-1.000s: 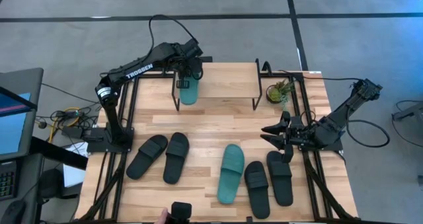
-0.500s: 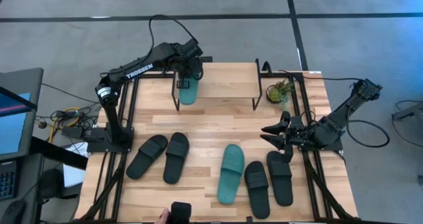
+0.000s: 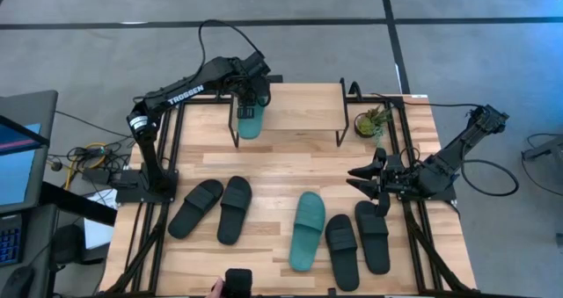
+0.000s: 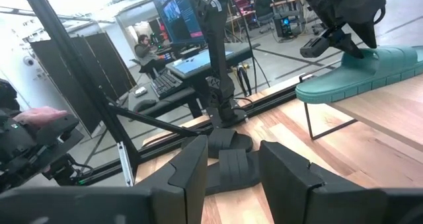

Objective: Pick and place slides into the shelf
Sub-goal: Put the left green slide on the shelf

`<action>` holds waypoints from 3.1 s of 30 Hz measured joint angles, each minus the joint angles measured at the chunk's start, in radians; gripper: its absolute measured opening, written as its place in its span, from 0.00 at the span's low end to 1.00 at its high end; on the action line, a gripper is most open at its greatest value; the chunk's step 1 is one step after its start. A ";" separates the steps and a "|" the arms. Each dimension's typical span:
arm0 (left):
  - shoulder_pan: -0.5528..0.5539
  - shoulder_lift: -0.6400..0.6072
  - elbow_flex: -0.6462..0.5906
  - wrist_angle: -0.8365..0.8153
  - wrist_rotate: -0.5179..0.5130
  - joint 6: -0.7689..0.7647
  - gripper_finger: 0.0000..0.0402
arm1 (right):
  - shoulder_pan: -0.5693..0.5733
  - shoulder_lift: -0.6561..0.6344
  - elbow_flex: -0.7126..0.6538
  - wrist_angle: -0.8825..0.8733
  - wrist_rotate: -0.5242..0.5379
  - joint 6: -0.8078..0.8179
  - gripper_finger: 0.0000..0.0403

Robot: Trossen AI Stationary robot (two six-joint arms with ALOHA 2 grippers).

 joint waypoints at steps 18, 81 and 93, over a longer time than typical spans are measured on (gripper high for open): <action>0.027 0.000 0.000 0.014 -0.002 -0.250 0.32 | 0.000 0.000 0.000 0.000 0.000 0.000 0.30; -0.048 0.000 0.000 -0.025 -0.090 -0.319 0.42 | 0.000 0.000 0.000 -0.046 -0.002 0.000 0.30; -0.092 0.000 0.000 -0.052 -0.091 -0.358 0.42 | 0.000 0.000 0.000 -0.046 -0.002 0.000 0.30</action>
